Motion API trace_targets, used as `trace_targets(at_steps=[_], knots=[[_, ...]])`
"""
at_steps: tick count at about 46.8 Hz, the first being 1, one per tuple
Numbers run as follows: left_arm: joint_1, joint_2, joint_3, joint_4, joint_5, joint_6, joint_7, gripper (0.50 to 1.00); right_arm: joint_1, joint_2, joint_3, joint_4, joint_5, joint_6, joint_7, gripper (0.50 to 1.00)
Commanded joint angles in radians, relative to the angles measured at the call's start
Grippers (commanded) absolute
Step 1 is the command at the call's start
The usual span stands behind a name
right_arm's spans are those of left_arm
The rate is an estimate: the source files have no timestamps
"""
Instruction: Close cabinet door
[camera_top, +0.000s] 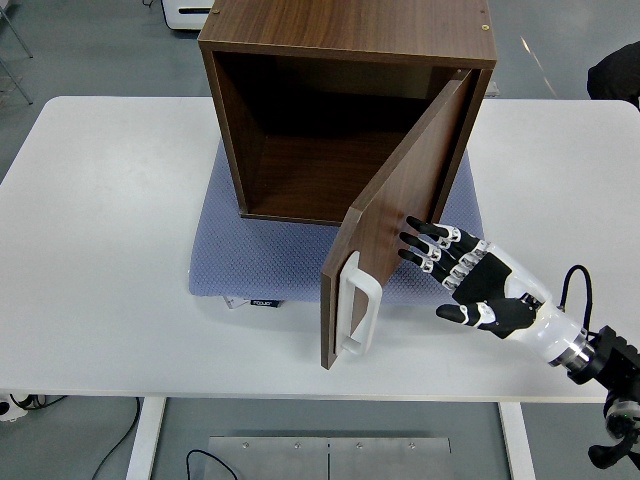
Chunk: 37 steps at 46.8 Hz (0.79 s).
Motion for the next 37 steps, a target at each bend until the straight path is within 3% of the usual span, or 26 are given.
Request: trace_targets(at_steps=[1, 37], knots=[[0.000, 0.000, 0.000, 0.000, 0.000, 0.000, 0.000, 1.000, 0.002, 0.002, 0.000, -0.001, 0.000, 0.000, 0.000, 1.000], [0.000, 0.000, 0.000, 0.000, 0.000, 0.000, 0.000, 1.000, 0.051, 0.057, -0.020, -0.039, 0.000, 0.000, -0.006, 1.000]])
